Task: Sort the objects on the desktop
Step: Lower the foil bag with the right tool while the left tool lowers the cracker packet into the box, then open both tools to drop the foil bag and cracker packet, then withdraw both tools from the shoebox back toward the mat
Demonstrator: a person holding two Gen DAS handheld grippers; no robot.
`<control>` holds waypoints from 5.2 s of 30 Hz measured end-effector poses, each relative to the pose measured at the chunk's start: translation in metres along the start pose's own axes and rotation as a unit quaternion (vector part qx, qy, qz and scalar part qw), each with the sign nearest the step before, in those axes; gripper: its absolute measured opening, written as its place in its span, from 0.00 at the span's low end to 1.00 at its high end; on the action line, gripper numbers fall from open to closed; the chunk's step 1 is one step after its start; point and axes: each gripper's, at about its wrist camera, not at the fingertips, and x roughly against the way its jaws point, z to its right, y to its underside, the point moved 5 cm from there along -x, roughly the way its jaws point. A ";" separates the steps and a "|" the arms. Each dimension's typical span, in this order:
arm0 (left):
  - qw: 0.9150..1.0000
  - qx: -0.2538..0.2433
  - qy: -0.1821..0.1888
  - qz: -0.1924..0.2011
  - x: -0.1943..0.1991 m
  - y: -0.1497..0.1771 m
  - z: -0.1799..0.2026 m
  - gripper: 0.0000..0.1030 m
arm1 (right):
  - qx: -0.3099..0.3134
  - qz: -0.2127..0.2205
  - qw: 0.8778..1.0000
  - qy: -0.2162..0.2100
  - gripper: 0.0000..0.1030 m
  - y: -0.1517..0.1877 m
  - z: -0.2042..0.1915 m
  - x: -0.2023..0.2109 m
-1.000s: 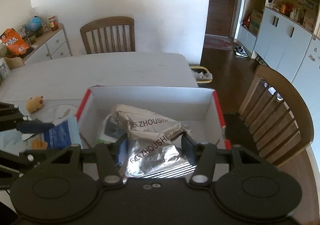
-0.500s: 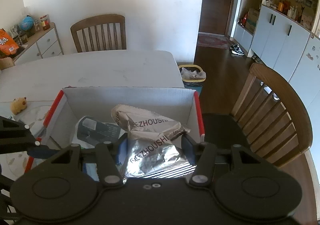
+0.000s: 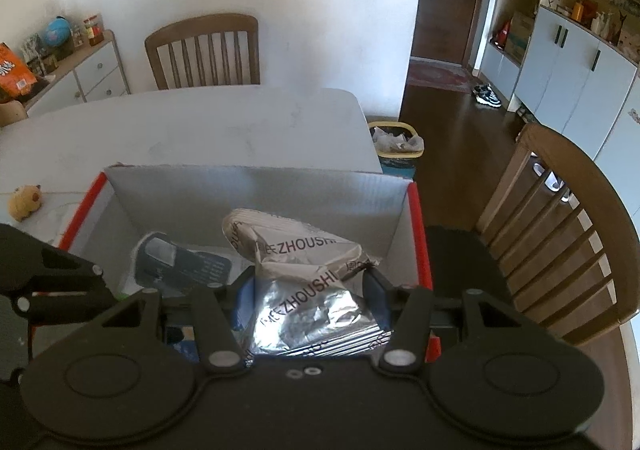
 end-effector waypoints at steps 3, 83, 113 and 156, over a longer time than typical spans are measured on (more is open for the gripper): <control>1.000 0.012 0.016 -0.004 -0.005 0.000 -0.001 0.37 | -0.003 -0.004 1.000 0.001 0.54 0.001 0.000 -0.006; 0.983 0.159 -0.060 0.076 0.080 0.024 -0.007 0.82 | 0.021 0.037 0.996 -0.075 0.80 0.000 -0.025 0.050; 0.968 0.183 -0.116 0.129 0.162 0.112 -0.068 1.00 | -0.016 0.091 0.995 -0.048 0.94 0.007 -0.125 0.092; 0.943 0.212 -0.221 0.128 0.205 0.240 -0.250 1.00 | 0.072 0.092 0.992 -0.057 0.99 0.018 -0.345 0.030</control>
